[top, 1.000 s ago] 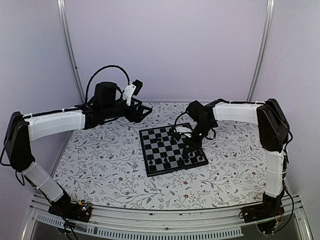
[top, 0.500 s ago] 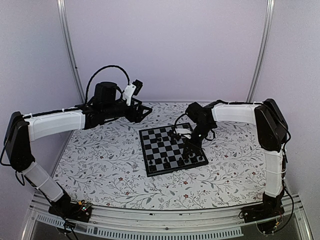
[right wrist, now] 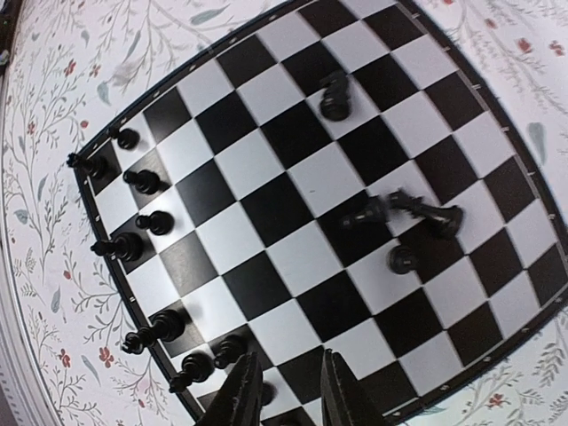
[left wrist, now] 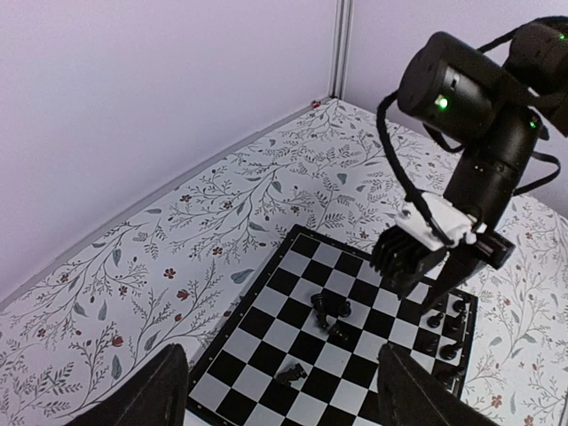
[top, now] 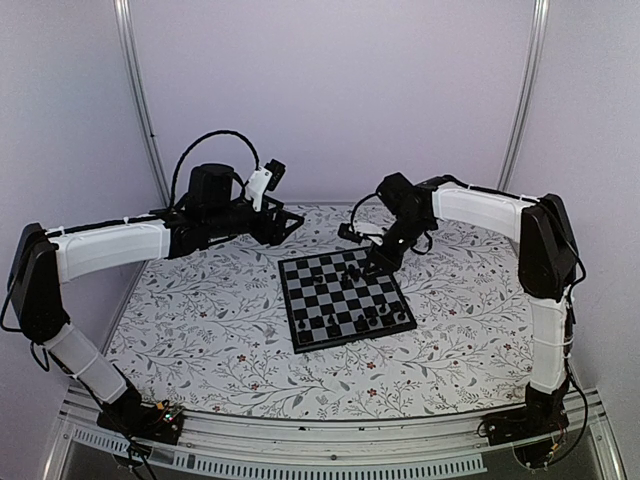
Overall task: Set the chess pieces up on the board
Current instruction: Pick up the chess piece from the chessboard.
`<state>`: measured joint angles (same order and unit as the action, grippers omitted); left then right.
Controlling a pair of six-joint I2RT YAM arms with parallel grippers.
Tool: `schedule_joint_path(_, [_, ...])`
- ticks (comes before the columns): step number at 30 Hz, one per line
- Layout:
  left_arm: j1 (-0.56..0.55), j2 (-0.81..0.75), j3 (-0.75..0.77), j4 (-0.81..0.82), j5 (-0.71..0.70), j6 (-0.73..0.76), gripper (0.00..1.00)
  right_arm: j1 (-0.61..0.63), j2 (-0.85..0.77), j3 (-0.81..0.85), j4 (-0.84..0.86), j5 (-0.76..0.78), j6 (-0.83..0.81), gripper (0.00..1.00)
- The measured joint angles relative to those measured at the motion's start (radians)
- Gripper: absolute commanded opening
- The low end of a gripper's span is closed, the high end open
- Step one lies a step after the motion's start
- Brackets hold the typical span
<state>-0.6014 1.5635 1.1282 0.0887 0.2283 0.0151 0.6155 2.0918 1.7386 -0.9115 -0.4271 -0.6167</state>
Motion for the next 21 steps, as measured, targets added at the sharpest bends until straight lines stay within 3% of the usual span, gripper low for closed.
schedule_joint_path(10, [0.000, 0.000, 0.000, -0.005, -0.005, 0.005, 0.75, -0.032, 0.124, 0.188, 0.027, 0.034, 0.056, 0.36])
schedule_joint_path(21, [0.000, 0.000, 0.001, -0.005, -0.005, 0.012, 0.75, -0.031, 0.227, 0.222, 0.020, 0.025, 0.082, 0.37])
